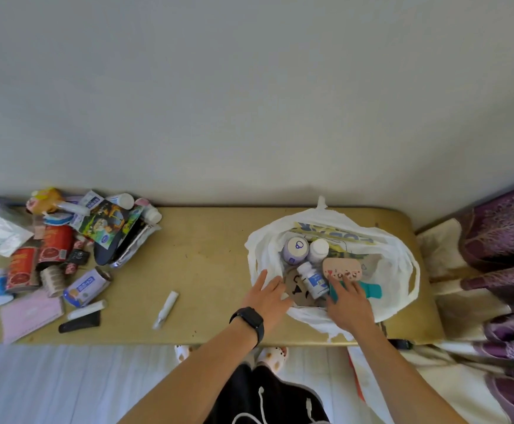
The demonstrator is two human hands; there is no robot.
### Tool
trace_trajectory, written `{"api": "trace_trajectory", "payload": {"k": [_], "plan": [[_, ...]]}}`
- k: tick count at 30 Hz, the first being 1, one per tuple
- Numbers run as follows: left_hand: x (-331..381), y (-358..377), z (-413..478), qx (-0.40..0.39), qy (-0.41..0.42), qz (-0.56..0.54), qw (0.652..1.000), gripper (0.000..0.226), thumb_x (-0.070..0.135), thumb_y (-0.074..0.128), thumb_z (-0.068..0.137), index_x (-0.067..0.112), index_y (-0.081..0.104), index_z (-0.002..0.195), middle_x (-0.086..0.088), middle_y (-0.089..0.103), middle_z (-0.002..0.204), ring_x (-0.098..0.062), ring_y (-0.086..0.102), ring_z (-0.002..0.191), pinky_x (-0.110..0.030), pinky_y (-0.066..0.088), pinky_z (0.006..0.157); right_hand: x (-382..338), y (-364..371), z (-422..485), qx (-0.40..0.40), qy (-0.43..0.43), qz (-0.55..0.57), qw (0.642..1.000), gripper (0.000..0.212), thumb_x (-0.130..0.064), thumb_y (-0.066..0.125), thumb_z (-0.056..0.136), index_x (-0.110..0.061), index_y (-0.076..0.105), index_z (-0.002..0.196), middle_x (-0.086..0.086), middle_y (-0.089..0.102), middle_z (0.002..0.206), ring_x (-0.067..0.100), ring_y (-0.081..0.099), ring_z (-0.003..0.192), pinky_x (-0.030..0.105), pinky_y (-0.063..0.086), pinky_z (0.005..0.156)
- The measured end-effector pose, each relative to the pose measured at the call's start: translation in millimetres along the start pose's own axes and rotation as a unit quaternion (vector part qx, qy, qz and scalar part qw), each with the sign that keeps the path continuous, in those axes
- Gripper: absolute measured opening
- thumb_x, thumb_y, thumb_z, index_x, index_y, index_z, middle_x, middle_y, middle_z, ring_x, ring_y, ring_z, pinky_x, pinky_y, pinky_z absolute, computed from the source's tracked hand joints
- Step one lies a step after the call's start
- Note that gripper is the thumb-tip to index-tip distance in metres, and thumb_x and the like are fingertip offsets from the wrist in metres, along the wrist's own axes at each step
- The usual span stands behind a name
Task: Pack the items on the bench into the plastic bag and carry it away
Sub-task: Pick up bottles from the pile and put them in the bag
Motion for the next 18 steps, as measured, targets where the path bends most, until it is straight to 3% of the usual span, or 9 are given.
{"api": "trace_trajectory", "payload": {"k": [3,6,10,14,18], "plan": [[-6,9,-8,0.074,-0.017,-0.065,0.995,0.058,0.016,0.055,0.09,0.025,0.039,0.145,-0.011,0.023,0.16,-0.027,0.013,0.149,-0.055,0.005,0.12,-12,-14,-16,0.059,-0.009,0.076,0.995,0.052,-0.033,0.047,0.098,-0.03,0.037,0.149,0.003,0.033,0.158,0.027,0.024,0.146,0.044,0.024,0.119],[-22,12,-28,0.158,-0.095,-0.141,0.973,0.073,0.021,0.064,0.077,0.029,0.038,0.146,-0.004,0.034,0.156,-0.025,0.027,0.146,-0.054,0.022,0.117,-41,-27,-49,0.164,-0.07,0.146,0.973,0.042,-0.025,0.056,0.096,-0.022,0.054,0.138,0.002,0.046,0.15,0.024,0.034,0.141,0.043,0.03,0.118],[-57,37,-68,0.141,-0.223,-0.237,0.935,0.072,0.025,0.051,0.087,0.03,0.02,0.153,0.001,0.017,0.161,-0.02,0.013,0.149,-0.046,0.008,0.121,-90,-22,-92,0.25,-0.186,0.168,0.935,0.033,-0.02,0.062,0.092,-0.021,0.067,0.125,0.0,0.058,0.139,0.02,0.043,0.135,0.043,0.042,0.108],[-95,83,-122,0.094,-0.33,-0.316,0.885,0.068,0.028,0.048,0.091,0.028,0.02,0.152,0.0,0.018,0.161,-0.019,0.015,0.148,-0.041,0.013,0.121,-151,0,-116,0.214,-0.27,0.128,0.93,0.035,-0.033,0.049,0.093,-0.027,0.067,0.122,-0.005,0.06,0.136,0.018,0.045,0.133,0.035,0.045,0.102],[-127,134,-189,0.065,-0.425,-0.364,0.826,0.066,0.035,0.051,0.09,0.029,0.025,0.151,-0.002,0.023,0.159,-0.023,0.028,0.143,-0.038,0.022,0.118,-212,42,-124,0.107,-0.319,0.079,0.938,0.037,-0.037,0.044,0.095,-0.033,0.061,0.128,-0.011,0.054,0.141,0.013,0.04,0.136,0.032,0.042,0.107]]}}
Point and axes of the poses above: each hand's wrist, its own z-axis towards the middle knuckle, its own y-axis out of the palm, x = y × z, the point moved 5 cm from there along z, towards the middle knuckle
